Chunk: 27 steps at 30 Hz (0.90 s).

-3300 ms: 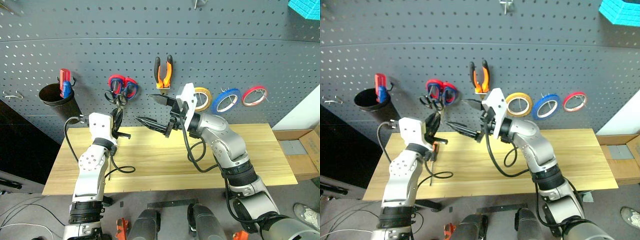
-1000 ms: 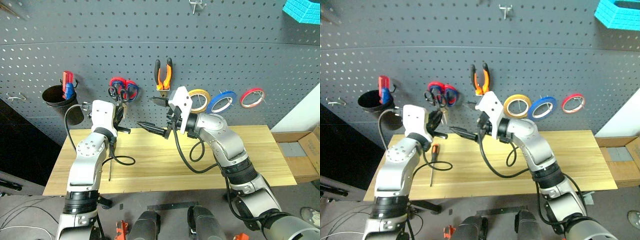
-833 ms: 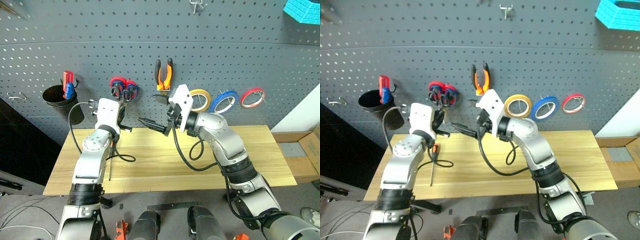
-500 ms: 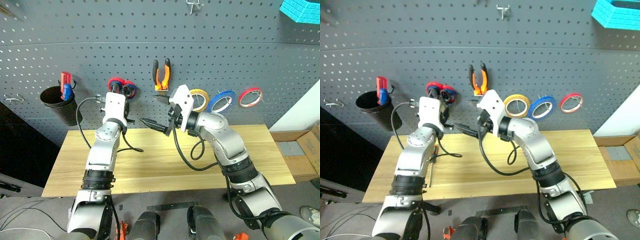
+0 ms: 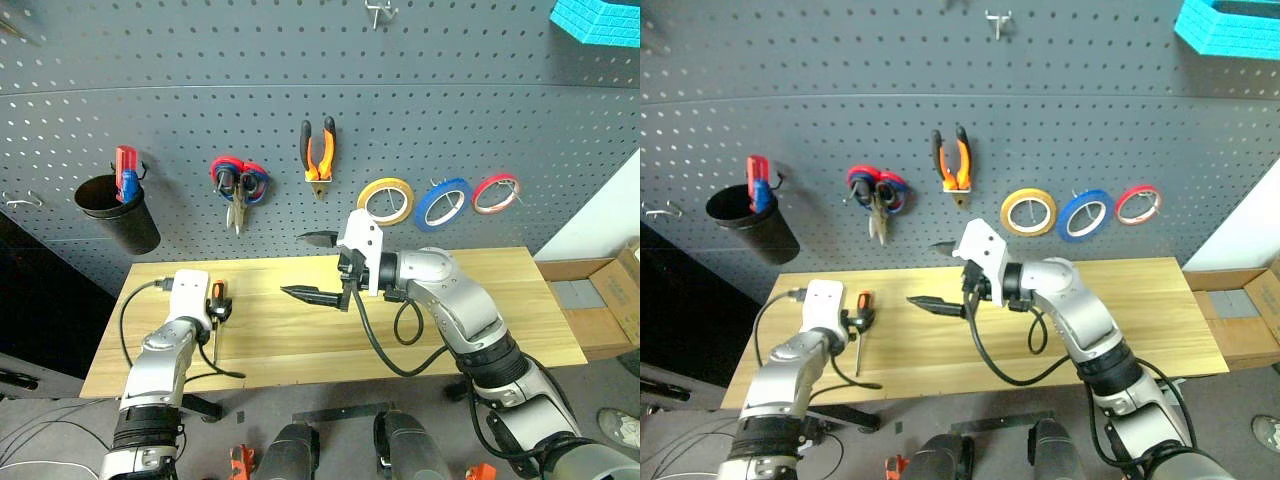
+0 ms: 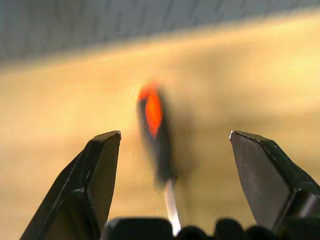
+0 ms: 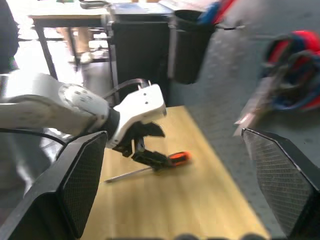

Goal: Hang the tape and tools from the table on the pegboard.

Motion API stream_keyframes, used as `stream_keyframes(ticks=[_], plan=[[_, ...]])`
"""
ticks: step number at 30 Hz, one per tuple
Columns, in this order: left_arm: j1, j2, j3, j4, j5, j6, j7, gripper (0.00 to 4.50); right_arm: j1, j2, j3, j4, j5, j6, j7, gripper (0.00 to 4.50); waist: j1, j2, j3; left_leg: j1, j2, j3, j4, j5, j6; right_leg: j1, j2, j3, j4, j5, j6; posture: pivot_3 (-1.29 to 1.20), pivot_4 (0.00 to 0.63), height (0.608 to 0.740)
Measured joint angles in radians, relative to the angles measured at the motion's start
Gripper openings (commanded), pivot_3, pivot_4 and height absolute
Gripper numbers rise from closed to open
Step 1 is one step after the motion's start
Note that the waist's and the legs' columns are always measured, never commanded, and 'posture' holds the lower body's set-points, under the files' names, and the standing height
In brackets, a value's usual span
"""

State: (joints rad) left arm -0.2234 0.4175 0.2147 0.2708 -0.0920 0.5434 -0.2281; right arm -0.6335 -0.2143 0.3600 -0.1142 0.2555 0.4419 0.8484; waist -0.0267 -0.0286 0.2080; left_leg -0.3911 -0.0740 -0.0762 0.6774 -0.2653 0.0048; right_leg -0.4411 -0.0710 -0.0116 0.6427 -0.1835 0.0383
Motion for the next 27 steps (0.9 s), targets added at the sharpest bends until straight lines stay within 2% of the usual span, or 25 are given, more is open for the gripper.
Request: stream_keyframes(ticks=[8, 13, 18, 27], plan=[[-0.16, 0.021, -0.003, 0.184, -0.01, 0.035, -0.034, 3.72, -0.002, -0.003, 0.008, -0.023, 0.001, 0.033, -0.003, 4.5, 0.015, -0.002, -0.001, 0.0, -0.001, 0.001, 0.001, 0.0, 0.0, 0.0, -0.001, 0.001, 0.0, 0.0, 0.0, -0.01, 0.17, 0.74], [-0.175, 0.017, -0.027, 0.257, -0.004, 0.038, -0.048, 3.72, 0.0, -0.023, 0.017, -0.033, -0.001, 0.058, -0.003, 4.5, 0.005, -0.002, -0.001, 0.0, 0.0, 0.001, 0.0, 0.0, -0.001, -0.001, -0.002, 0.0, 0.0, 0.0, 0.0, -0.02, 0.169, 0.74], [-0.197, -0.002, -0.026, 0.323, 0.012, -0.02, 0.021, 3.72, 0.01, -0.032, 0.022, -0.052, 0.0, 0.076, -0.003, 4.5, 0.0, -0.002, -0.001, 0.0, -0.001, 0.001, 0.0, -0.001, -0.001, 0.0, -0.002, 0.0, 0.0, 0.0, 0.0, -0.03, 0.171, 0.74], [-0.253, -0.022, -0.034, 0.448, 0.023, -0.061, 0.044, 3.72, 0.016, -0.038, 0.021, -0.082, 0.002, 0.094, -0.005, 4.5, 0.0, -0.002, -0.001, 0.001, -0.001, 0.001, 0.0, 0.0, 0.0, 0.0, -0.002, 0.0, 0.0, 0.0, 0.0, -0.04, 0.179, 0.74]])
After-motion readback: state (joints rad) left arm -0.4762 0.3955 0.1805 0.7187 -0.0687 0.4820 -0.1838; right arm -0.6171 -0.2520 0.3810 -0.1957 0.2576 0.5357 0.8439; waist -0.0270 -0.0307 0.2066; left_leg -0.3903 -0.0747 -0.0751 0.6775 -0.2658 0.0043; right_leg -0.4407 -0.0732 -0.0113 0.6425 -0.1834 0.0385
